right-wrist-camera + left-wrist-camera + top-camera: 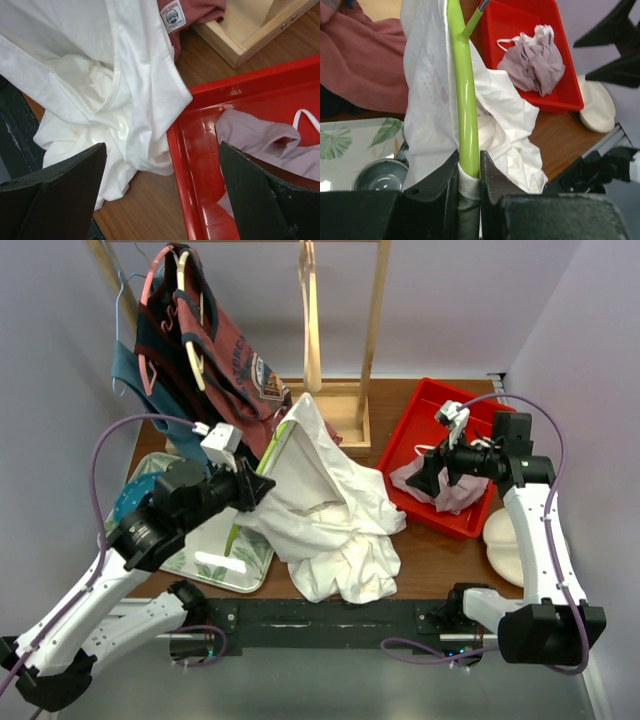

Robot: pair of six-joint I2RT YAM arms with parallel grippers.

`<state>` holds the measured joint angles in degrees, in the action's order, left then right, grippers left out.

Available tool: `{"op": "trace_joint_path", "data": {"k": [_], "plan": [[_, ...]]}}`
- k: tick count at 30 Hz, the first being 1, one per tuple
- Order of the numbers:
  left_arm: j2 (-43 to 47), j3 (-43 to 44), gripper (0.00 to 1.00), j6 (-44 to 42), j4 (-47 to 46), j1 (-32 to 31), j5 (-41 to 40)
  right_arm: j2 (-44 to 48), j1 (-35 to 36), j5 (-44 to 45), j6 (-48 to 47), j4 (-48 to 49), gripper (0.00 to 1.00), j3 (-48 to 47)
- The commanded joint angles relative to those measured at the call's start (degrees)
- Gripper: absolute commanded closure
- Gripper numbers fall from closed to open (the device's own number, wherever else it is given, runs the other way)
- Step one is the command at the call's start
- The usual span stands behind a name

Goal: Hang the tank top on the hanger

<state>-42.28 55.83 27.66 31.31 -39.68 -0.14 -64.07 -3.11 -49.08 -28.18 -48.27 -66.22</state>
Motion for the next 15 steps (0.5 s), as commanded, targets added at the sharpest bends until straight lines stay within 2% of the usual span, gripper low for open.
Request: {"op": "trace_joint_path", "data": {"k": [1, 7, 15], "plan": [[-3.4, 6.0, 1.0, 4.8, -13.4, 1.8, -10.2, 2.0, -3.1, -5.4, 4.9, 9.4, 0.01, 4.4], [-10.6, 12.6, 1.0, 5.9, -18.4, 7.5, -13.1, 1.8, -6.3, -10.8, 5.2, 12.2, 0.01, 9.3], [-19.8, 22.4, 1.0, 6.6, -23.9, 13.7, -9.4, 1.6, -6.6, -12.4, 4.5, 11.5, 0.01, 10.0]]}}
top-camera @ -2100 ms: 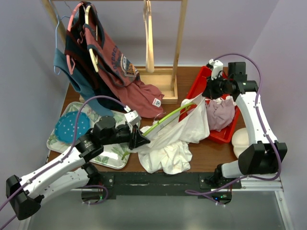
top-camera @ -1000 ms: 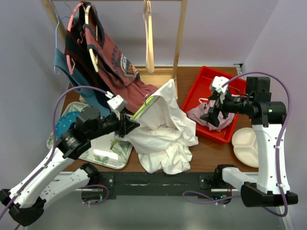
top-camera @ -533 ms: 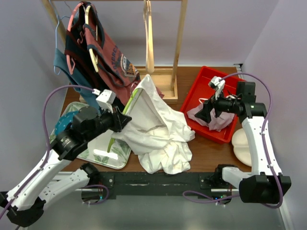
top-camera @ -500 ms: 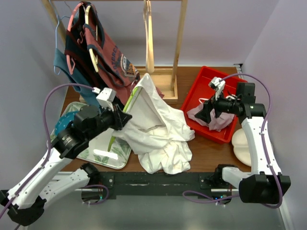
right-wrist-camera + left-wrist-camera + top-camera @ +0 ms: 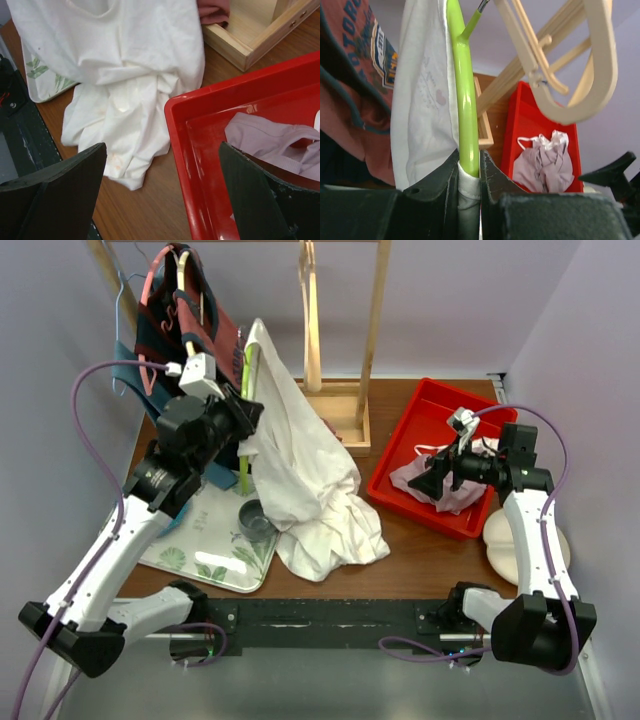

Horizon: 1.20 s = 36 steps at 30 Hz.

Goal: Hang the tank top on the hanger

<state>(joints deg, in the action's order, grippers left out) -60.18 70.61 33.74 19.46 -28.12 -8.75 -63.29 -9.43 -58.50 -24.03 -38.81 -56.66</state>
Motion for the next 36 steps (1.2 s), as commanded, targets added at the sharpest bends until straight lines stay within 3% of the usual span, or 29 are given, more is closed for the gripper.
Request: {"op": "trace_joint_path", "data": {"k": [1, 11, 24, 30, 36], "plan": [[-2.7, 10.0, 1.0, 0.5, -12.8, 3.0, -0.7, 1.2, -0.2, -2.9, 0.4, 2.1, 0.01, 0.5], [-14.8, 25.9, 1.0, 0.8, -13.8, 7.3, 1.9, 2.3, -0.5, -2.0, -0.2, 1.5, 0.01, 0.9], [-28.7, 42.8, 1.0, 7.7, -14.8, 15.6, 7.8, 2.1, -0.8, -2.7, -0.8, 0.7, 0.01, 0.9], [-33.2, 45.1, 1.0, 10.3, -15.7, 17.9, 9.9, 2.1, -0.8, -3.0, -1.2, 0.4, 0.01, 1.0], [-34.0, 41.3, 1.0, 12.3, -16.6, 20.8, 12.2, 2.0, -0.8, -3.3, -1.5, 0.1, 0.01, 1.0]]}}
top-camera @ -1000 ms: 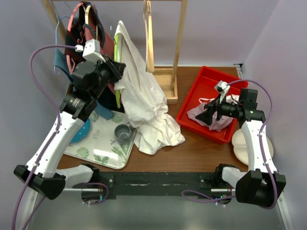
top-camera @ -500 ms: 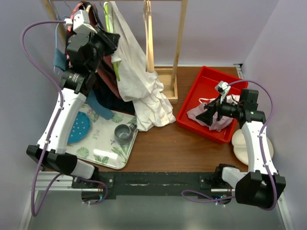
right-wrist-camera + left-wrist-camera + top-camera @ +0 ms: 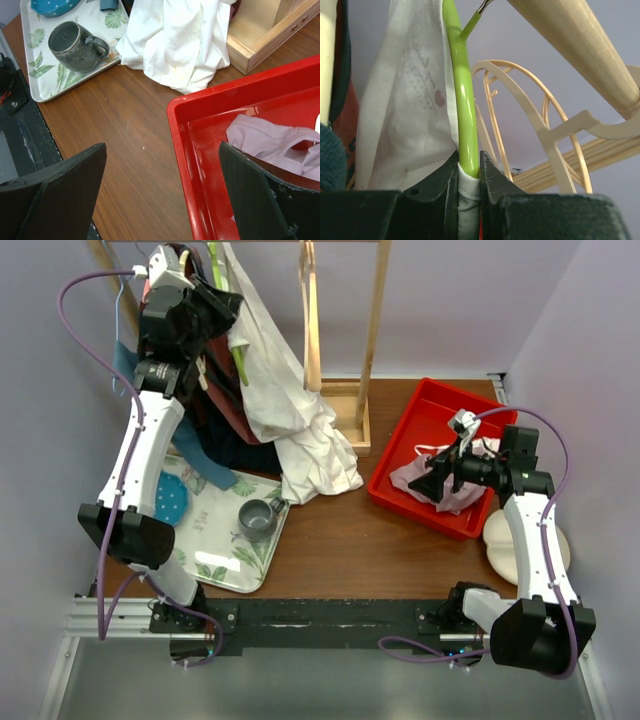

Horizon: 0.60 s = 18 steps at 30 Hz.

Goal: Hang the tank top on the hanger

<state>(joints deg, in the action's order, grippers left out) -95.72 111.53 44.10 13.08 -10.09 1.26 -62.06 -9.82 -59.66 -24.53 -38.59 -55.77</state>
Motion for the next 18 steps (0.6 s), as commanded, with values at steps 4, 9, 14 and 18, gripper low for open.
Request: {"op": "trace_joint_path", "data": {"k": [4, 9, 14, 18], "plan": [[2.3, -3.8, 0.94, 4.3, -11.8, 5.0, 6.5, 0.8, -0.5, -1.9, -1.3, -0.3, 0.01, 0.1], [5.3, -4.7, 0.61, 3.7, -11.4, 5.6, 8.1, 1.0, -0.6, -1.6, -1.5, -0.4, 0.01, 0.0], [11.0, -5.4, 0.37, 2.8, -10.4, 6.0, 8.6, 1.3, -1.0, -1.0, -2.2, -1.1, 0.02, -0.3], [17.4, -8.3, 0.28, 0.7, -8.8, 6.0, 7.7, 1.9, -1.8, -1.0, -2.7, -1.5, 0.01, -0.4]]}}
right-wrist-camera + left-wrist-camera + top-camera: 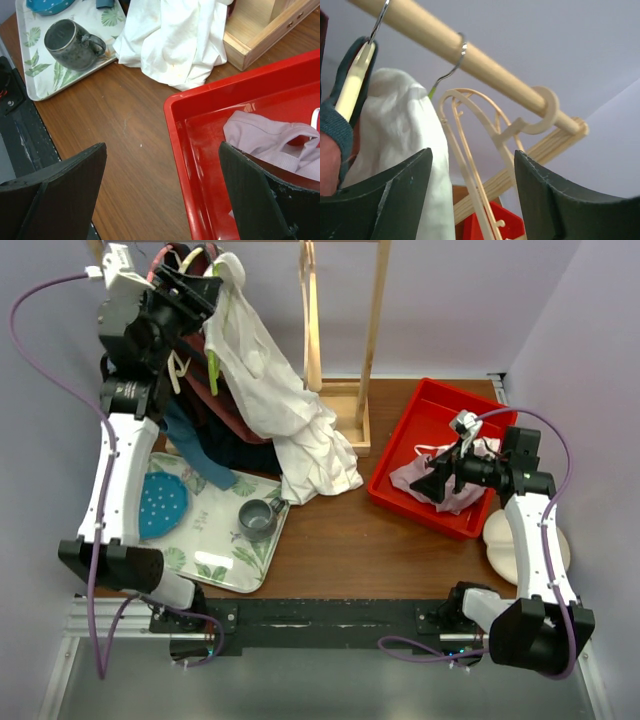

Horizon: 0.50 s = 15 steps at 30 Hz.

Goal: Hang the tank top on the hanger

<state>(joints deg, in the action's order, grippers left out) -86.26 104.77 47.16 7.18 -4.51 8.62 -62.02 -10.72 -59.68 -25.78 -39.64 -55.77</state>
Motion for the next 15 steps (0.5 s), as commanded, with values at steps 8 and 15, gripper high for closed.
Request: {"op": "trace_joint_path", "data": {"k": [8, 15], "plan": [[20.4, -10.9, 0.16, -12.6, 1.6, 0.4, -2.7, 3.7, -3.3, 2.4, -2.9, -0.4, 0.01, -0.9], [33.0, -21.8, 0.07, -22.1, 3.9, -3.6, 0.8, 5.7, -5.2, 10.0, 1.3, -0.2, 0.01, -7.1]]}}
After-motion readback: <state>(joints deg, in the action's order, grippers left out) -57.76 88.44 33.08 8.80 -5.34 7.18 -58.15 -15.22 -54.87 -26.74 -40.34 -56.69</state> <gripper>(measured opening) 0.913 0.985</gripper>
